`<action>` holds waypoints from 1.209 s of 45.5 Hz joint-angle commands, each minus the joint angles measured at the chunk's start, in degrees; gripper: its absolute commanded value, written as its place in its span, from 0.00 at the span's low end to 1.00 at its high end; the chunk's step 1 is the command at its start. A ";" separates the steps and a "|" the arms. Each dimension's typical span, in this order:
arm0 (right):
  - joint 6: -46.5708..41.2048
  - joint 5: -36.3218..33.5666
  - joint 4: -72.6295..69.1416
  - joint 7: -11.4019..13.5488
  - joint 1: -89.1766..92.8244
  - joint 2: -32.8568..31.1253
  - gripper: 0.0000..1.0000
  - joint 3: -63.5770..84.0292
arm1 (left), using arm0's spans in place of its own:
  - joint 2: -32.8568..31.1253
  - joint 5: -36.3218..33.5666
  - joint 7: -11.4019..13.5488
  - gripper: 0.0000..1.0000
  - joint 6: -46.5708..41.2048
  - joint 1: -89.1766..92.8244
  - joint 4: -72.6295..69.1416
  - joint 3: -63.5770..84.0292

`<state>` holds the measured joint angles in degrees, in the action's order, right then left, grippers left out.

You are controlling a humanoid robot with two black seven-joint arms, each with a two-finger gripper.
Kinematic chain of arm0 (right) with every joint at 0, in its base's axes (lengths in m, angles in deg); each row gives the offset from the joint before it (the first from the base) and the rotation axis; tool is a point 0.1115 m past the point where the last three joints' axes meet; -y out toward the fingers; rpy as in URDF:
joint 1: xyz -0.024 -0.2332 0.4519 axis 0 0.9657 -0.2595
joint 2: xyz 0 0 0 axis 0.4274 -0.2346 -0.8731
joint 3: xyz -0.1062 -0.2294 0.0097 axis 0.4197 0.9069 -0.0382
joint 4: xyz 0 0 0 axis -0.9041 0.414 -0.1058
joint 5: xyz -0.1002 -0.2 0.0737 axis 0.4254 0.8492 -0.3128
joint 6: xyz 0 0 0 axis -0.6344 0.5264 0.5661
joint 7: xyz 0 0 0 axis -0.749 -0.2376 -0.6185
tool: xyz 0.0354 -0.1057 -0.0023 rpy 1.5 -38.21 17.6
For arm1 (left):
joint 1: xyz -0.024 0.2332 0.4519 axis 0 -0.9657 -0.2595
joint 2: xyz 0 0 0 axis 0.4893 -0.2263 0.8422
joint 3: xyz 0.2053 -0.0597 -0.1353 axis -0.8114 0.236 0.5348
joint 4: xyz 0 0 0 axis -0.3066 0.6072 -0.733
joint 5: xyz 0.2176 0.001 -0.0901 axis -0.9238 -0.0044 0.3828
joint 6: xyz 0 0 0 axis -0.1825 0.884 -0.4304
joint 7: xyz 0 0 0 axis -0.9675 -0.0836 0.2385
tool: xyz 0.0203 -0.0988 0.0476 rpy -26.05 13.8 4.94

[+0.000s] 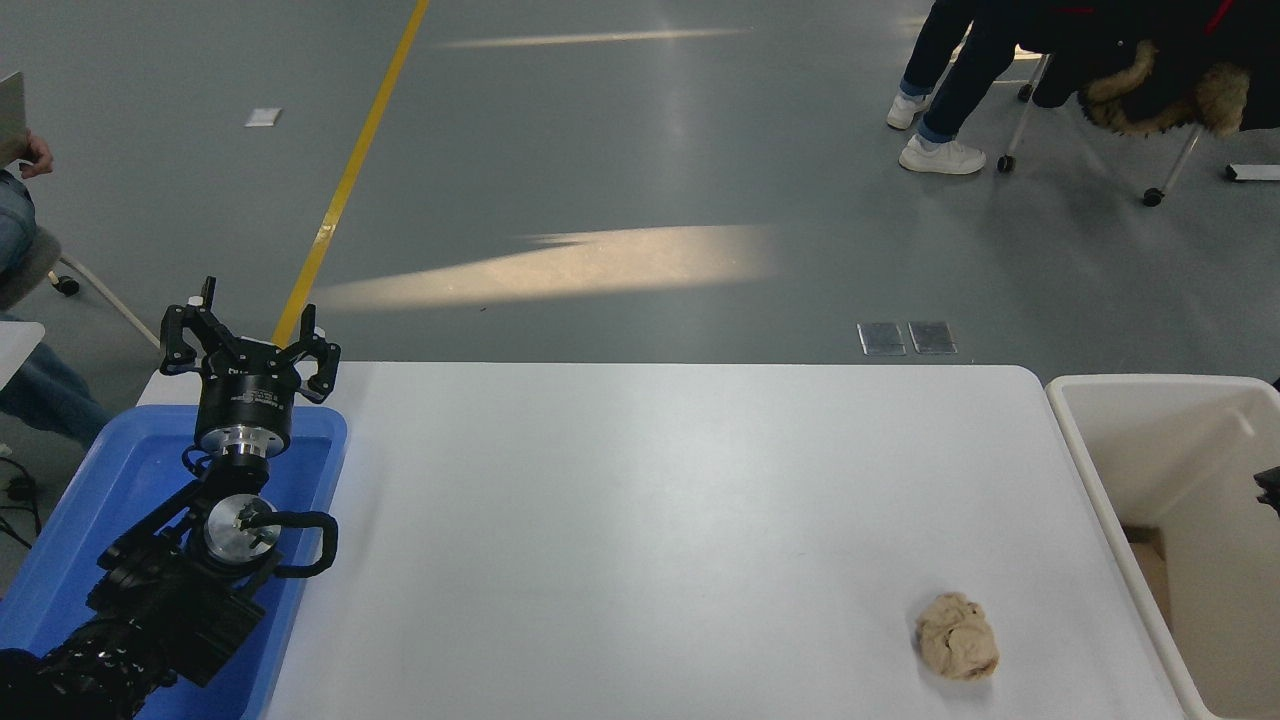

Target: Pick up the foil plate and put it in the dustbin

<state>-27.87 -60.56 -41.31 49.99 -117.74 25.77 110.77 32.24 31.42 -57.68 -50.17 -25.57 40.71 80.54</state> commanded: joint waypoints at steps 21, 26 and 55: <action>-7.90 6.16 -68.58 -0.10 -71.04 10.02 1.00 30.73 | 0.08 0.09 -0.08 0.99 0.00 -0.07 0.00 0.04; -14.04 6.16 -74.21 0.25 -80.45 10.90 1.00 30.55 | 0.08 0.09 0.01 0.99 0.00 -0.07 0.00 0.04; -36.21 -7.89 -74.82 0.43 -104.46 20.56 1.00 34.77 | -0.01 0.09 0.01 0.99 0.00 -0.16 0.00 0.04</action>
<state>-60.89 -61.70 -115.21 50.35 -217.41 42.04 142.74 32.24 31.53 -57.67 -50.17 -25.71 40.71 80.58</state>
